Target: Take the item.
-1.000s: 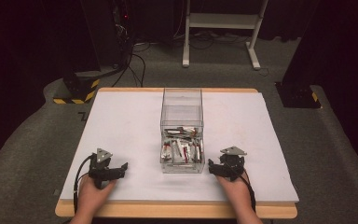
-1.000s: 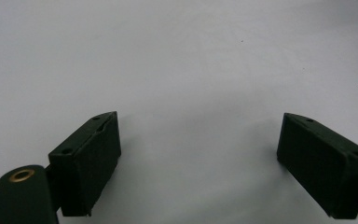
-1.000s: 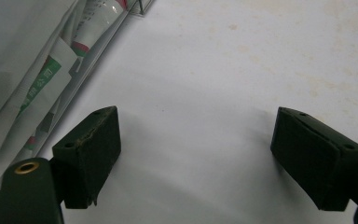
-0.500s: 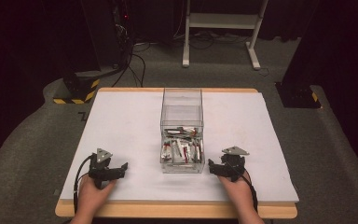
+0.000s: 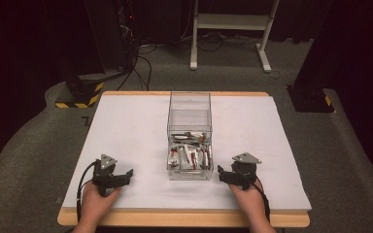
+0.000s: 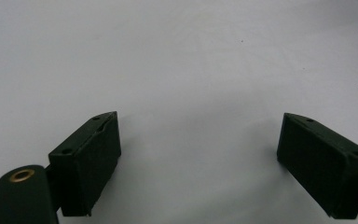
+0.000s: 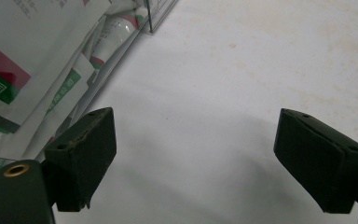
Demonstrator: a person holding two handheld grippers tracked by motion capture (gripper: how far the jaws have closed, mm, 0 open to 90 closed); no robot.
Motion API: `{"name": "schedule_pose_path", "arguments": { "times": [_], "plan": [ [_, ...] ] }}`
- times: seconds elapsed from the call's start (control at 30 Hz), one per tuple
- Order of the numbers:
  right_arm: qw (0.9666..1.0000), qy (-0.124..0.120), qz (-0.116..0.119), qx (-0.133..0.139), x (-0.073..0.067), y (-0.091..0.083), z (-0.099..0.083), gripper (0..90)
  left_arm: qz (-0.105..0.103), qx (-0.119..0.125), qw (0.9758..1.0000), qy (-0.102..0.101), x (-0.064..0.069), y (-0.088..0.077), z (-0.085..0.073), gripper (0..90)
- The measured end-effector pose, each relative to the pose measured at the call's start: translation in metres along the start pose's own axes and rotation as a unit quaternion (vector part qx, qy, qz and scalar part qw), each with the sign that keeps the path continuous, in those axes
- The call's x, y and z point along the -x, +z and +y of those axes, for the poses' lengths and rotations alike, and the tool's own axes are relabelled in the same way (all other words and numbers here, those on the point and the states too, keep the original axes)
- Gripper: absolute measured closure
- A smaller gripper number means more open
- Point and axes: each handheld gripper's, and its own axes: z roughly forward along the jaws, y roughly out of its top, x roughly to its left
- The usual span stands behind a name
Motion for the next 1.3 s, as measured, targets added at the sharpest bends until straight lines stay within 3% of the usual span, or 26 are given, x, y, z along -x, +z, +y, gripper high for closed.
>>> {"name": "schedule_pose_path", "arguments": {
  "times": [0.5, 0.87, 1.3],
  "plan": [
    [0.9995, -0.02, 0.004, 0.023, 0.0, -0.015, 0.007, 13.1, 0.0, 0.001, 1.0, -0.001, 0.0, 0.0, 0.0, 13.6],
    [0.9988, -0.021, 0.008, 0.045, -0.003, -0.027, 0.015, 13.5, 0.0, 0.0, 1.0, -0.001, 0.0, 0.0, 0.0, 13.6],
    [0.996, -0.027, 0.025, 0.081, -0.009, -0.045, 0.03, 13.6, 0.0, 0.001, 1.0, 0.0, 0.0, 0.0, 0.0, 13.6]
  ]
}}
